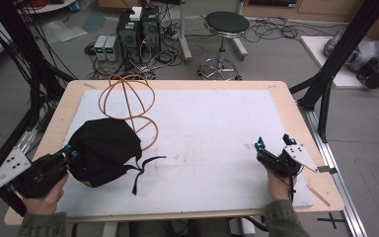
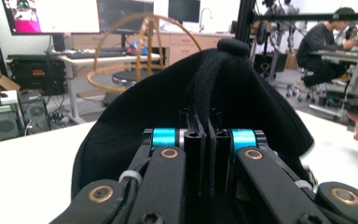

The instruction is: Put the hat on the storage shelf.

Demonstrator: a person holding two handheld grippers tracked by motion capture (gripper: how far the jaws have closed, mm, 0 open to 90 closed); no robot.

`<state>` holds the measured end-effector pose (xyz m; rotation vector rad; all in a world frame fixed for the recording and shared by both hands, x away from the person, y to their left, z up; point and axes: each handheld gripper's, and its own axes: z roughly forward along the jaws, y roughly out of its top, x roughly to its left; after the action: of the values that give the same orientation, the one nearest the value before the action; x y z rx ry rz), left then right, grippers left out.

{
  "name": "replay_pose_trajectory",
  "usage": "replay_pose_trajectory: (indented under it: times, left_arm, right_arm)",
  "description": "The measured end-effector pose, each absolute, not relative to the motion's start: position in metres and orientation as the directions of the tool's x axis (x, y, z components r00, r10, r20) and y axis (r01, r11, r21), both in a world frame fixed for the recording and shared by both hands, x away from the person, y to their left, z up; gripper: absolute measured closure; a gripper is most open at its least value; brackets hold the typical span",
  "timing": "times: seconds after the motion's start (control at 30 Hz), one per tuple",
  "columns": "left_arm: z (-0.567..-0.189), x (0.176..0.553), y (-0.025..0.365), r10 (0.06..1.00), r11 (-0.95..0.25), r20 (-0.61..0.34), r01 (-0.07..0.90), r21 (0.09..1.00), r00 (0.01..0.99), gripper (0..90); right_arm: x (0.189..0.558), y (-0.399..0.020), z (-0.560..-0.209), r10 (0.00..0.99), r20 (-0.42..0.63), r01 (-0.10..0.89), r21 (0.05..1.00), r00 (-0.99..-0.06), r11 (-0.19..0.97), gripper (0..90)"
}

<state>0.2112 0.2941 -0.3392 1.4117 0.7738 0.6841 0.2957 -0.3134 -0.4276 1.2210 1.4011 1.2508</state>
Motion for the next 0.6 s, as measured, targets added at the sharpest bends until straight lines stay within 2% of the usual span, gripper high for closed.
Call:
replay_pose_trajectory:
  times: [0.4,0.6]
  left_arm:
    - [-0.304,0.214,0.307,0.810,0.115,-0.067,-0.046,0.992,0.583,87.5]
    - [-0.285,0.233,0.303,0.815,0.159,-0.079,-0.091,0.983,0.573,87.5]
  right_arm:
    - [0.296,-0.313,-0.428,0.990,0.007,0.119,0.993,-0.139,0.010,11.1]
    - [0.297,-0.312,-0.428,0.990,-0.001,0.114,0.993,-0.141,0.017,11.1]
